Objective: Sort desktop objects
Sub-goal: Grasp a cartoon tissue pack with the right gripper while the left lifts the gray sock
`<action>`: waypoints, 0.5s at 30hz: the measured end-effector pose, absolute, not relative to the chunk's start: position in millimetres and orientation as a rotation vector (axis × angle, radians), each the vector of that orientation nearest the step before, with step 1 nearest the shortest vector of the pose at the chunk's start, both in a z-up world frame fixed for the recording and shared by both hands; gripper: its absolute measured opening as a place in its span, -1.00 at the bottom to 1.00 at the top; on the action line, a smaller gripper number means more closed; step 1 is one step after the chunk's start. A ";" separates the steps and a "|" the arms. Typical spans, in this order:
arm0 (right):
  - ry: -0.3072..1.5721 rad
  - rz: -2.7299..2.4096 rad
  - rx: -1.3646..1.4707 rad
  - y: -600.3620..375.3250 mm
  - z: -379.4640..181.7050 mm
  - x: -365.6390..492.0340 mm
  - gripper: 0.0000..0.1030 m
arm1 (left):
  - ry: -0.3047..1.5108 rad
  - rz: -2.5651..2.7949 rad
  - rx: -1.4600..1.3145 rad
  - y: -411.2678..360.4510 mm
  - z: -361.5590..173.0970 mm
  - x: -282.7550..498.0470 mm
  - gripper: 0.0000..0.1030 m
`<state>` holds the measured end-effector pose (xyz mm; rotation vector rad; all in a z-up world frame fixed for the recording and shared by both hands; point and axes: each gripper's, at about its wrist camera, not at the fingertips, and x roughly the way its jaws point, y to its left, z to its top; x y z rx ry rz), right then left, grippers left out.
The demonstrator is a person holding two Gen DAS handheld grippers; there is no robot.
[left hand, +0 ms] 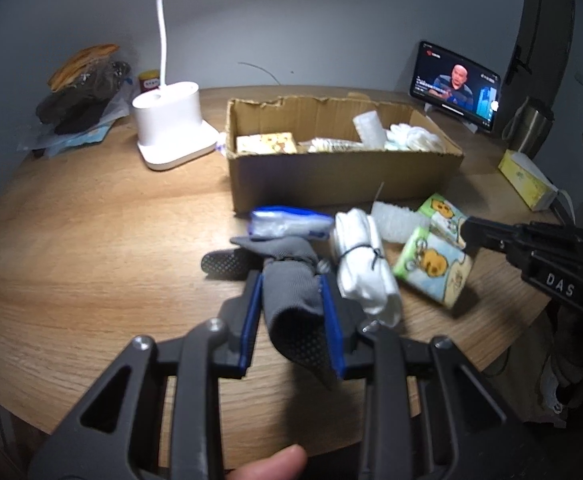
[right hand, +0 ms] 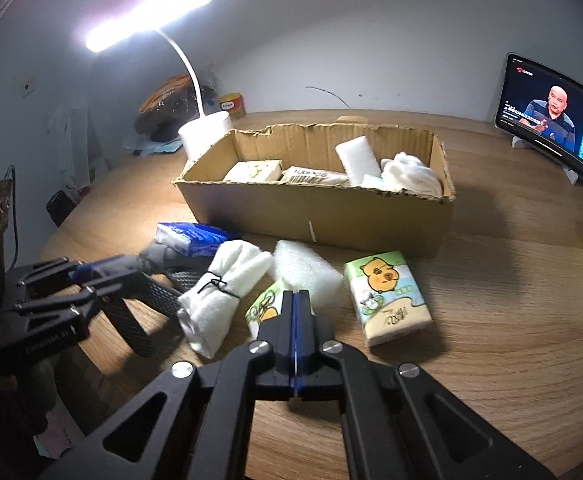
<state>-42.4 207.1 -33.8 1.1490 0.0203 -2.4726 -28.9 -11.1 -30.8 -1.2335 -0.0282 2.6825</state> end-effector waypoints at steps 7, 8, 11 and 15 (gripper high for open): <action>0.038 -2.386 1.242 207.0 -51.8 -43.6 1.00 | -0.024 2.695 -1.245 -15.0 -31.9 -26.2 -0.41; 0.024 -2.374 1.242 207.8 -53.1 -43.3 1.00 | -0.024 2.695 -1.243 -15.8 -31.5 -24.9 -0.41; 0.061 -2.369 1.222 205.9 -53.6 -40.4 1.00 | -0.023 2.700 -1.251 -18.7 -32.2 -22.7 -0.41; 0.150 -2.346 1.209 199.2 -56.5 -40.0 1.00 | -0.030 2.706 -1.262 -24.2 -34.0 -18.9 -0.41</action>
